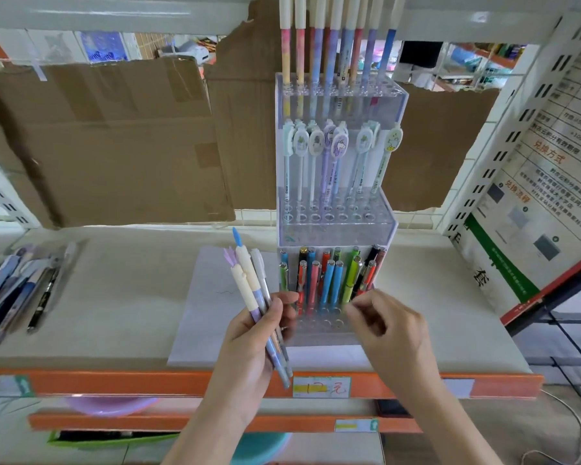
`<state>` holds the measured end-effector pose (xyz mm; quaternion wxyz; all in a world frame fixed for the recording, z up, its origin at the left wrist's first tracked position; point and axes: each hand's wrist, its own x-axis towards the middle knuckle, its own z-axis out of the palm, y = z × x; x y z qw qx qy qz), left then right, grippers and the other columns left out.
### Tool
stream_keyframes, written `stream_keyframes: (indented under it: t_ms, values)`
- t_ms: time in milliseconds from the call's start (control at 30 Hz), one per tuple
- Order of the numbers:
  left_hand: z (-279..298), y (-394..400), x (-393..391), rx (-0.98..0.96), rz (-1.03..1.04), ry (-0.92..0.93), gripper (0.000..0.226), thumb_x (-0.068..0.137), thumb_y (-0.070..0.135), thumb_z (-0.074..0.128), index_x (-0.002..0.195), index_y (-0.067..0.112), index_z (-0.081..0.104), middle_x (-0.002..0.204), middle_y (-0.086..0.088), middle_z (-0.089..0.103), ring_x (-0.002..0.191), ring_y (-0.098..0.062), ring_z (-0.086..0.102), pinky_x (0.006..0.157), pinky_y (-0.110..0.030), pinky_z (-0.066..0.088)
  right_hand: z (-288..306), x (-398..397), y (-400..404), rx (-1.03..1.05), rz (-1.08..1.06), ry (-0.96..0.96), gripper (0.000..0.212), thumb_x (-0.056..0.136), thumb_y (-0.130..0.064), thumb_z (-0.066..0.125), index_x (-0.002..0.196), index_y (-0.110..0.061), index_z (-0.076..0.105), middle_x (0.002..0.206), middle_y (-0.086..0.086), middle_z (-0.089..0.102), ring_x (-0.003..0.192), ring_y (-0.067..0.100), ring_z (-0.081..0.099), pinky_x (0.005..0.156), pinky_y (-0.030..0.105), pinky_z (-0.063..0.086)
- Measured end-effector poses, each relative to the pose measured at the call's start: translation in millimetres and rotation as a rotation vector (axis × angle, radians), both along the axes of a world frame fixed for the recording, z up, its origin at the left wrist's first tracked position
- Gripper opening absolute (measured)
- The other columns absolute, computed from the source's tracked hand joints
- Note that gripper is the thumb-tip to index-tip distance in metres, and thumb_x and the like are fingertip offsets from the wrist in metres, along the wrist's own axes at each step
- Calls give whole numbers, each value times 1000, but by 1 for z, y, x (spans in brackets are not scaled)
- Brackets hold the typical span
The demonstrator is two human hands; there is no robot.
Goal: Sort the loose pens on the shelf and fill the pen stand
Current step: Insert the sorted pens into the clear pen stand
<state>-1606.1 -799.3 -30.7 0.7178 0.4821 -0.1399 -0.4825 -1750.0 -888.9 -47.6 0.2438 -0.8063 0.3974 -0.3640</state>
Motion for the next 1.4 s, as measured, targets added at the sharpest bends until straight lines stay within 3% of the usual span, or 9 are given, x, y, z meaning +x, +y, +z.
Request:
stream_keyframes:
  t_ms: [67,267,367,467,567,800,1000,1167,1400]
  values:
    - [0,-2,-2,12,-4,5,22,75,16,56,87,3,69,79,-4,70,73,-14,61,73,-31,48,6,12,15,34,172,18,15,84,-28,60,75,-18,65,67,-11,58,64,5,53,56,8,38]
    - [3,0,-6,-11,-92,23,26,77,20,55,86,8,76,83,-9,67,74,-16,64,58,-25,51,4,37,32,166,342,10,7,80,-16,60,79,-14,67,64,-18,49,61,-2,48,57,7,34]
    - [3,1,-4,-18,-90,35,28,79,19,53,94,5,73,85,-11,68,75,-17,65,59,-22,52,8,35,31,239,327,-30,6,82,-14,64,77,-11,64,61,-11,55,58,7,49,54,13,37]
    - [12,-3,-2,-33,-60,27,23,78,17,54,82,5,73,73,-10,69,61,-15,65,50,-21,50,23,36,26,261,298,-24,11,84,-16,67,77,-12,59,64,0,63,59,16,56,58,25,46]
    - [25,-15,10,-70,3,-79,20,84,15,50,78,3,66,68,-7,69,60,-14,65,52,-24,53,46,42,8,162,219,-63,22,84,-21,68,73,-28,51,61,-10,61,58,5,58,61,19,47]
    - [49,-32,36,-145,39,-165,19,95,10,41,83,4,55,53,-1,42,36,-5,27,36,-14,20,112,44,-56,67,44,-260,13,89,-19,64,81,-16,53,69,-2,68,57,2,64,62,17,53]
    - [50,-34,32,-193,-7,-156,16,93,11,43,85,3,55,53,0,43,37,-6,27,36,-14,21,109,58,-85,73,-37,-175,14,90,-20,62,87,-10,54,75,1,69,66,11,66,70,27,55]
    - [51,-34,32,-215,-17,-150,15,82,17,50,85,3,56,54,-1,43,38,-7,29,38,-16,21,108,66,-86,62,-75,-150,15,91,-21,61,84,-13,51,75,3,68,70,13,64,56,12,44]
    - [52,-34,32,-221,-19,-129,14,90,11,45,86,2,55,53,-1,44,37,-7,30,37,-16,23,109,70,-88,43,-99,-123,14,91,-19,61,87,-10,52,79,9,65,74,23,64,62,30,49]
